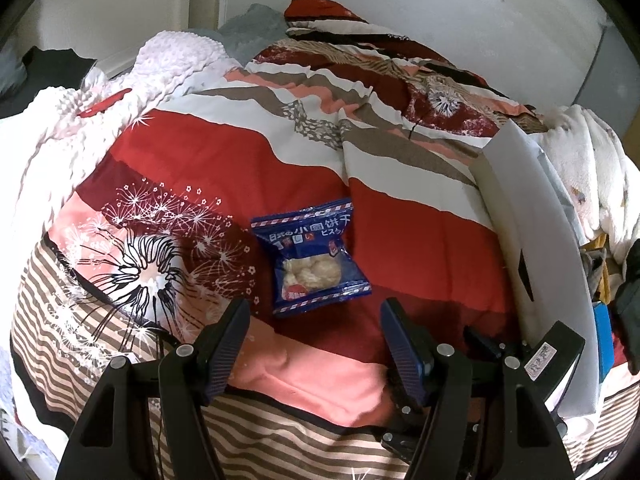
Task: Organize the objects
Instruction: 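Move the right gripper over to the blue snack packet on the bed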
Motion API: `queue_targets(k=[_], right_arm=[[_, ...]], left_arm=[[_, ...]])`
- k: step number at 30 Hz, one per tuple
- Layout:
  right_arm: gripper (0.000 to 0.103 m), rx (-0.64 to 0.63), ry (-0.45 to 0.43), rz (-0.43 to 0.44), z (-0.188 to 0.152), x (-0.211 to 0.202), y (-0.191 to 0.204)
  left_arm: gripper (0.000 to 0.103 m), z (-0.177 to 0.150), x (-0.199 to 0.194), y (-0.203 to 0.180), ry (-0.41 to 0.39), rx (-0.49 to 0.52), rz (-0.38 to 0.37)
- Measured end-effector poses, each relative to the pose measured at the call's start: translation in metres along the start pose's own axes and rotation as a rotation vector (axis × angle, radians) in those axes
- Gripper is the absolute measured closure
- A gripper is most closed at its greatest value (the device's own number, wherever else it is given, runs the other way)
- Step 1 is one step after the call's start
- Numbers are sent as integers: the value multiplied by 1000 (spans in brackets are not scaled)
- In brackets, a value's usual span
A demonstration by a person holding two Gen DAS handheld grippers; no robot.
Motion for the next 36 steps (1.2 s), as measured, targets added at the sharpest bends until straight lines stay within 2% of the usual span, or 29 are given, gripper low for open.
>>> queue_targets(k=[13, 22, 25, 27, 28, 29, 31, 33, 36], right_arm=[[9, 14, 12, 25, -4, -2, 0], [8, -1, 11, 2, -6, -5, 4], [9, 23, 21, 37, -2, -3, -1], [14, 75, 20, 96, 2, -9, -1], [23, 132, 12, 143, 3, -15, -6], [38, 186, 9, 175, 6, -18, -9], [53, 362, 9, 236, 10, -32, -30], [54, 420, -51, 209, 20, -51, -42], [54, 397, -294, 200, 49, -102, -46]], left_arm=[[38, -1, 3, -1, 14, 2, -6], [38, -2, 4, -2, 20, 3, -13], [38, -2, 4, 0, 23, -1, -14], [38, -1, 4, 2, 21, -8, -16], [38, -1, 3, 3, 19, -12, -17], [38, 0, 2, 5, 16, -18, -18], [38, 1, 0, 7, 9, -26, -25], [38, 3, -3, 8, -4, -25, -30], [38, 6, -7, 10, -23, -11, -30]])
Point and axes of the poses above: each gripper's, at about its wrist camera, not at the fingertips, and x roughly the way its jaws point, y to its left, z to its top, the point moved 9 cm from there along x, roughly the way its jaws point, and after that the axes turned 3 degrees about x, right-handed, at the moved point
